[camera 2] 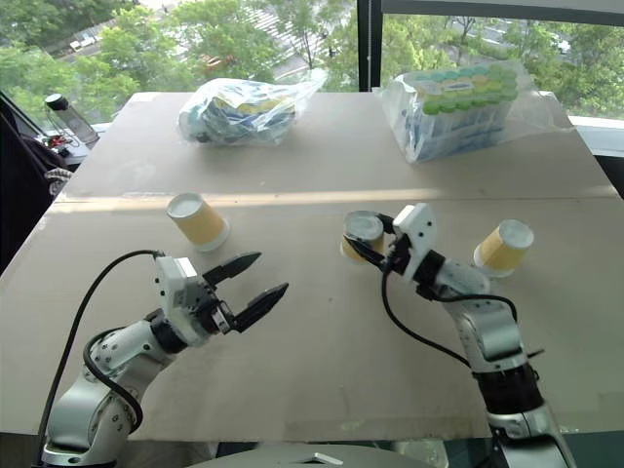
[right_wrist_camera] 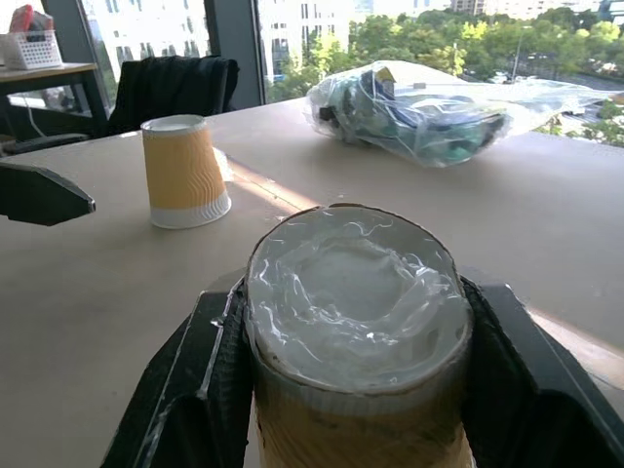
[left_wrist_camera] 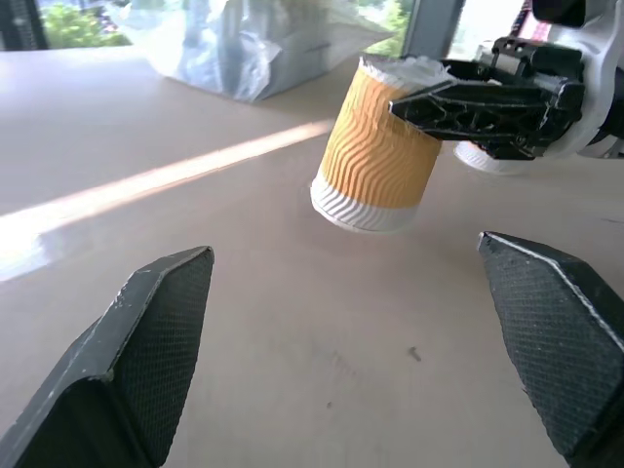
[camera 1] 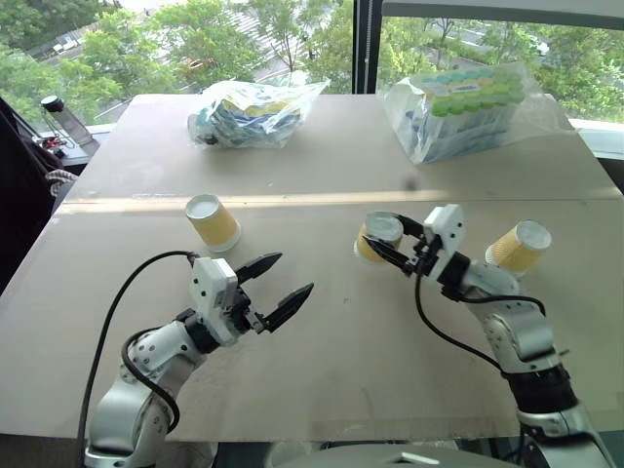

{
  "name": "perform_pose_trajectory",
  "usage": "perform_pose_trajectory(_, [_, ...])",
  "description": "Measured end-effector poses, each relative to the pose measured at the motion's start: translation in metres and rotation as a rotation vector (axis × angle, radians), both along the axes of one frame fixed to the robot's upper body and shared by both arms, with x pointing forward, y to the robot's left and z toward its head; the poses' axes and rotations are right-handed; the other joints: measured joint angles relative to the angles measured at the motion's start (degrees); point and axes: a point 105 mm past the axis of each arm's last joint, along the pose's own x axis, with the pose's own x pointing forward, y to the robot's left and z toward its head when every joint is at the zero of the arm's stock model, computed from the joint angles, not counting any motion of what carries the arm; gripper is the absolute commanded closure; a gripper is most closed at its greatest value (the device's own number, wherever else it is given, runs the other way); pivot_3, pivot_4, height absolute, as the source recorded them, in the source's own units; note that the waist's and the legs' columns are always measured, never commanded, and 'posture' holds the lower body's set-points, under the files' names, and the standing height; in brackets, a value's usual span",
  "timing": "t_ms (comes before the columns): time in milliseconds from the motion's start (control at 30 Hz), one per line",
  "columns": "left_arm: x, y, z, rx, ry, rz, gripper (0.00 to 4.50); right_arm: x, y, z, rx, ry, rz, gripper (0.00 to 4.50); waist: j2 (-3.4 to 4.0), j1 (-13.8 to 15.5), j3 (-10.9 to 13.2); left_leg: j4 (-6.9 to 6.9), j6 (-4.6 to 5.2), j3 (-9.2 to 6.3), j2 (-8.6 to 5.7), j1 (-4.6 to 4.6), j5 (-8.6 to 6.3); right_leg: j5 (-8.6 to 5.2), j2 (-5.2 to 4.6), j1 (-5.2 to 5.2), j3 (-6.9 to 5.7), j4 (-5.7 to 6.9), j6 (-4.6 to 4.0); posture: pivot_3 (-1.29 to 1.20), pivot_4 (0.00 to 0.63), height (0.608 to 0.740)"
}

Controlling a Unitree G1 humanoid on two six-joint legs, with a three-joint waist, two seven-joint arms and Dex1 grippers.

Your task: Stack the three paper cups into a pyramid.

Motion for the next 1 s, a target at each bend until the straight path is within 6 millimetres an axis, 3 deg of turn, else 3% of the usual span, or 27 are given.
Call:
perform_pose_trajectory(100, [0.003, 0.002, -0.001, -0.004, -0.004, 0.048, 0.00, 0.021, 0.021, 0.002, -0.010, 0.021, -0.018, 2.53, -0.01, -0.1, 0.0, 0.00, 0.00, 0.02, -0.03, -0.04, 0.00, 0.00, -0.02, -0.06, -0.03, 0.01, 0.00, 0.00, 0.150, 0.740])
perform_pose_trajectory(167, [0.006, 0.002, 0.001, -0.012, -0.014, 0.068, 0.00, 0.030, 0.027, 0.000, -0.024, 0.038, -0.029, 1.53, -0.01, -0.2, 0.0, 0.00, 0.00, 0.02, -0.03, -0.05, 0.00, 0.00, -0.02, -0.08, -0.04, 0.01, 0.00, 0.00, 0.150, 0.740])
perform_pose_trajectory(200, [0.007, 0.002, 0.002, -0.010, -0.019, 0.071, 0.00, 0.032, 0.028, -0.002, -0.031, 0.049, -0.031, 1.35, -0.01, -0.2, 0.0, 0.00, -0.01, 0.03, -0.04, -0.05, 0.00, 0.00, -0.02, -0.08, -0.04, 0.01, 0.00, 0.00, 0.150, 0.740])
perform_pose_trajectory(300, [0.009, 0.001, 0.005, -0.009, -0.030, 0.075, 0.00, 0.035, 0.029, -0.004, -0.033, 0.072, -0.031, 0.08, 0.00, -0.5, 0.0, -0.02, -0.01, 0.06, -0.04, -0.05, 0.00, 0.00, -0.01, -0.13, -0.04, 0.03, 0.00, 0.00, 0.150, 0.740])
perform_pose_trajectory(467, [0.006, -0.009, 0.001, -0.016, -0.016, 0.028, 0.00, 0.027, 0.016, -0.002, -0.019, 0.068, -0.045, 0.08, 0.00, -0.5, 0.0, -0.04, -0.02, 0.07, -0.03, -0.10, -0.01, 0.00, -0.02, -0.21, -0.02, 0.10, 0.00, 0.00, 0.150, 0.740])
perform_pose_trajectory(567, [0.001, -0.012, -0.002, 0.002, -0.010, -0.017, 0.00, 0.009, -0.002, -0.014, -0.049, 0.096, -0.052, 0.08, 0.00, -0.2, 0.0, -0.03, -0.02, 0.06, -0.04, -0.15, -0.01, 0.00, -0.09, -0.21, -0.02, 0.04, 0.00, 0.00, 0.150, 0.740])
perform_pose_trajectory(733, [-0.003, -0.038, 0.000, 0.029, -0.042, -0.165, 0.00, -0.026, -0.039, -0.028, -0.101, 0.125, -0.107, 0.08, -0.01, -0.4, 0.0, -0.02, -0.02, 0.09, -0.06, -0.13, -0.01, 0.00, -0.07, -0.22, 0.03, 0.09, 0.00, 0.00, 0.150, 0.740])
perform_pose_trajectory(867, [0.001, -0.066, 0.013, 0.038, -0.088, -0.305, 0.00, -0.044, -0.081, -0.013, -0.063, 0.055, -0.266, 0.08, 0.00, 0.2, 0.0, 0.00, -0.02, 0.07, -0.04, -0.12, -0.01, 0.00, -0.08, -0.20, 0.01, 0.15, 0.01, 0.00, 0.150, 0.740])
perform_pose_trajectory(1000, [0.002, -0.077, 0.015, 0.079, -0.069, -0.391, 0.00, -0.041, -0.147, 0.018, -0.049, -0.107, -0.593, 0.08, -0.02, -0.3, 0.0, 0.00, -0.01, 0.23, -0.05, -0.03, -0.02, 0.01, -0.04, -0.21, 0.04, 0.20, 0.02, 0.00, 0.150, 0.740])
